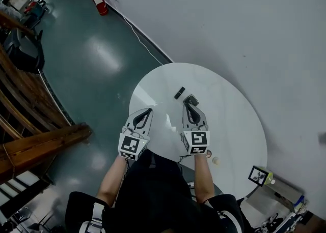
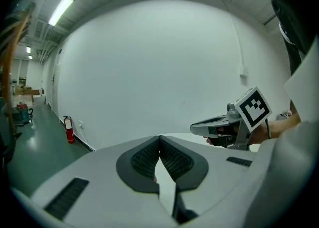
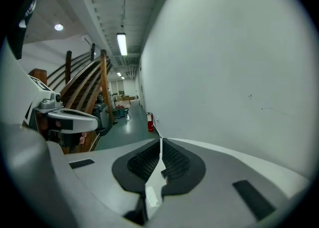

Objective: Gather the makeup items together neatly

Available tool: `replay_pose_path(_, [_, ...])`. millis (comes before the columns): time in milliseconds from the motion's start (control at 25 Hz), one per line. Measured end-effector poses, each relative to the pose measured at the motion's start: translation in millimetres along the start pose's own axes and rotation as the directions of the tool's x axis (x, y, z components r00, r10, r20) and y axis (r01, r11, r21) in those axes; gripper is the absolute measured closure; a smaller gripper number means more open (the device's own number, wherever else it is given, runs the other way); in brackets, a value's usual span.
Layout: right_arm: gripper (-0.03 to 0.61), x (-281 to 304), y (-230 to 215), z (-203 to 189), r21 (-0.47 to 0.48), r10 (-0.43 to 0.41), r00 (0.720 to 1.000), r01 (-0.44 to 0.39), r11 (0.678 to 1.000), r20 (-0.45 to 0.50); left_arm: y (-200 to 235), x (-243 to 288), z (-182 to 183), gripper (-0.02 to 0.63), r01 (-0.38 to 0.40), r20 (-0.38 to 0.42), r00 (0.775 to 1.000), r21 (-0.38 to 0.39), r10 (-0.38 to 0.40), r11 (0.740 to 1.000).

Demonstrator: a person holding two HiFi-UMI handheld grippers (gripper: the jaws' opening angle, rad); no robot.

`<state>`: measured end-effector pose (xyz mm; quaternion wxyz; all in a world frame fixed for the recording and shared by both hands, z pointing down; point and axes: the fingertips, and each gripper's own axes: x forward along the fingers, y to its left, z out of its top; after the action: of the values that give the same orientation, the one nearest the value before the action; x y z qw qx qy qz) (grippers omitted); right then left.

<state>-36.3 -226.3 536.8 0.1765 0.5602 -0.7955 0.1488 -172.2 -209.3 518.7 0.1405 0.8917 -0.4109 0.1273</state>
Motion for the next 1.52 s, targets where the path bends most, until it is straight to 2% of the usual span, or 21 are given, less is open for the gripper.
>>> replay_pose_path(680, [0.538,71.2,-35.6,-53.7,0.010,0.077,0.988,-0.076,0.997,-0.131,19.5,59.2,-53.8,0.597,-0.033,-0.116,0.993,-0.065,0.025,0.997])
replay_pose_path(1040, [0.538,97.6,-42.9,-67.6,-0.086,0.104,0.981,-0.119,0.989,-0.164,28.2,67.2,-65.5,0.597,-0.066,-0.144,0.988,-0.092,0.052,0.994])
replay_pose_path(1320, [0.535,106.4,-38.6,-72.2,-0.154,0.192,0.958,-0.227,0.962,-0.214,28.4,68.7,-70.8,0.597,-0.072,-0.156,0.986,-0.105,0.055,0.992])
replay_pose_path(1360, [0.524,107.2,-36.5,-73.7,-0.157,0.212,0.951,-0.250,0.955,-0.226,28.1,69.0,-71.4,0.597,-0.072,-0.157,0.986,-0.107,0.055,0.992])
replay_pose_path(1440, [0.439,108.8,-32.2,-77.8,-0.159,0.252,0.934,-0.297,0.942,-0.252,27.5,69.6,-72.2,0.597,-0.072,-0.159,0.986,-0.109,0.054,0.991])
replay_pose_path(1520, [0.398,110.2,-29.5,-81.2,-0.170,0.271,0.922,-0.324,0.931,-0.275,27.5,69.6,-72.8,0.597,-0.074,-0.161,0.985,-0.111,0.055,0.991])
